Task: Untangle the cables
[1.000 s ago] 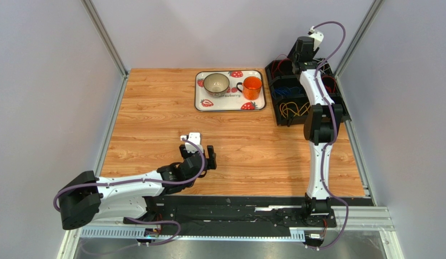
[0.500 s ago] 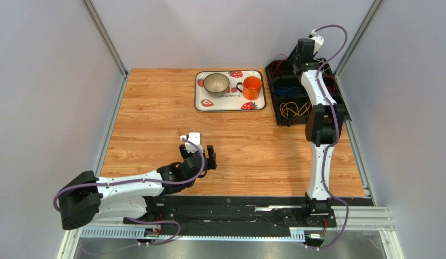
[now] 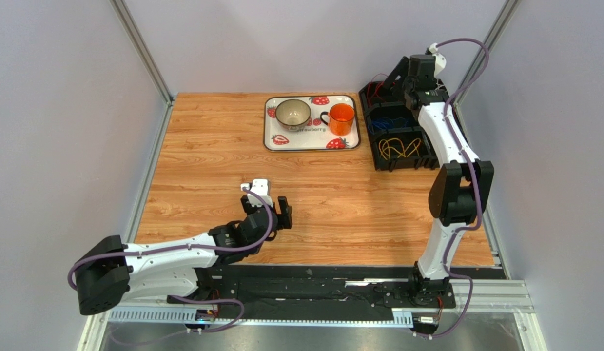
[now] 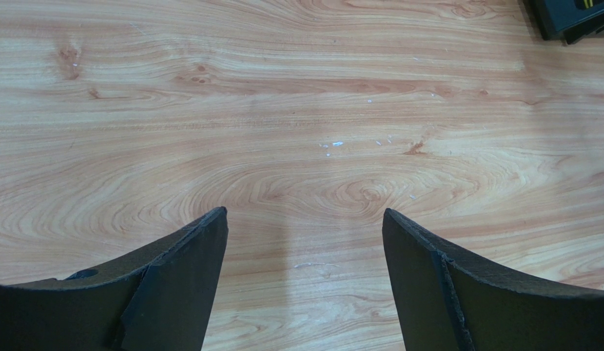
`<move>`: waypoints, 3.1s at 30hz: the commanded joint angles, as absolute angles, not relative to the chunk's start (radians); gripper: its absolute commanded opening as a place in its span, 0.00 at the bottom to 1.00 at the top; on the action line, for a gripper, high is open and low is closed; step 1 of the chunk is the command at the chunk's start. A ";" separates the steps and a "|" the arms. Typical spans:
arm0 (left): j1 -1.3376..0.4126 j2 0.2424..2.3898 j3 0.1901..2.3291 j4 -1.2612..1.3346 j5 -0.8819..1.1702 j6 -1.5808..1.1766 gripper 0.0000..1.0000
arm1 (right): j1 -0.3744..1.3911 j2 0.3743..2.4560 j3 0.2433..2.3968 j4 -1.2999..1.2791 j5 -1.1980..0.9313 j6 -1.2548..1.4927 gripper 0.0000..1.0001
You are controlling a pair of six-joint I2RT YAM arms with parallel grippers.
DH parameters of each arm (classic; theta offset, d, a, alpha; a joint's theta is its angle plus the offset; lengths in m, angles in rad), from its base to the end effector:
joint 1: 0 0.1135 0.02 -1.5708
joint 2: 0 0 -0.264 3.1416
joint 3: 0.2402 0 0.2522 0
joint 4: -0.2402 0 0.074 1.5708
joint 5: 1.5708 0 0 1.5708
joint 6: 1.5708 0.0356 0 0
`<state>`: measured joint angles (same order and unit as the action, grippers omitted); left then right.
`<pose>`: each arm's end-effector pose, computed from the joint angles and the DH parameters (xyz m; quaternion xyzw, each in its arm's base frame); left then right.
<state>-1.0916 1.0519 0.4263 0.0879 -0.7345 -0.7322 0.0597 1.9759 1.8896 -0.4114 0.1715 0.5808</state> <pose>0.1175 -0.1745 0.1965 -0.0294 0.8302 -0.1733 0.5291 0.4686 0.0219 0.3427 0.2629 0.8161 0.0905 0.5066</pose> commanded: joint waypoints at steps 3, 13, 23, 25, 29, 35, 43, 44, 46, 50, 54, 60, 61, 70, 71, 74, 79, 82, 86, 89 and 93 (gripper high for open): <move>-1.094 1.002 0.396 0.112 -0.732 -0.741 0.85 | 0.101 1.810 1.737 -0.442 0.143 0.578 0.77; -1.095 0.982 0.382 0.120 -0.732 -0.741 0.85 | 0.112 1.514 1.294 -0.535 0.365 0.685 0.70; -1.095 0.980 0.380 0.123 -0.730 -0.744 0.85 | 0.104 1.436 1.057 -0.531 0.420 0.721 0.18; -1.095 0.980 0.380 0.118 -0.730 -0.749 0.85 | 0.101 1.474 1.061 -0.535 0.429 0.727 0.10; -1.094 0.977 0.379 0.109 -0.729 -0.755 0.85 | 0.088 1.541 1.077 -0.515 0.442 0.723 0.07; -1.095 0.977 0.382 0.110 -0.730 -0.755 0.85 | 0.078 1.626 1.112 -0.473 0.434 0.710 0.05; -1.095 0.979 0.380 0.112 -0.732 -0.752 0.85 | 0.081 1.692 1.150 -0.380 0.309 0.681 0.00; -1.095 0.980 0.380 0.113 -0.732 -0.750 0.85 | 0.087 1.700 1.154 -0.371 0.305 0.675 0.00; -1.095 0.982 0.382 0.114 -0.732 -0.749 0.85 | 0.095 1.719 1.169 -0.370 0.304 0.670 0.00; -1.094 0.985 0.383 0.114 -0.732 -0.749 0.85 | 0.107 1.749 1.190 -0.344 0.276 0.654 0.00; -1.095 0.988 0.385 0.114 -0.732 -0.750 0.85 | 0.117 1.759 1.212 -0.347 0.267 0.652 0.00; -1.094 0.994 0.390 0.112 -0.733 -0.747 0.85 | 0.144 1.710 1.201 -0.379 0.278 0.652 0.00; -1.094 0.994 0.391 0.110 -0.733 -0.747 0.85 | 0.144 1.701 1.190 -0.393 0.281 0.656 0.00; -1.095 0.993 0.391 0.107 -0.727 -0.750 0.85 | 0.173 1.470 1.031 -0.410 0.232 0.644 0.67; -1.095 0.992 0.391 0.107 -0.726 -0.752 0.85 | 0.181 1.447 1.023 -0.416 0.238 0.637 0.76; -1.095 0.989 0.388 0.104 -0.721 -0.755 0.85 | 0.202 1.365 1.000 -0.436 0.248 0.608 0.96; -1.095 0.986 0.383 0.101 -0.715 -0.762 0.85 | 0.296 1.145 0.876 -0.327 0.232 0.542 0.98; -1.094 0.988 0.382 0.098 -0.710 -0.768 0.85 | 0.339 1.031 0.768 -0.224 0.256 0.535 0.99; -1.094 0.992 0.383 0.097 -0.704 -0.775 0.85 | 0.337 1.043 0.706 -0.241 0.504 0.679 0.99; -1.095 0.999 0.387 0.092 -0.700 -0.775 0.84 | 0.337 1.068 0.721 -0.267 0.523 0.439 0.95; -1.094 1.005 0.391 0.087 -0.690 -0.775 0.84 | 0.337 1.057 0.658 -0.197 0.587 0.413 0.83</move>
<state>-1.0916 0.9974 0.3840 0.0921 -0.7013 -0.7612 0.3370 1.0740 0.7029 -0.2840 0.4675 0.4965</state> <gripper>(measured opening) 0.843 0.902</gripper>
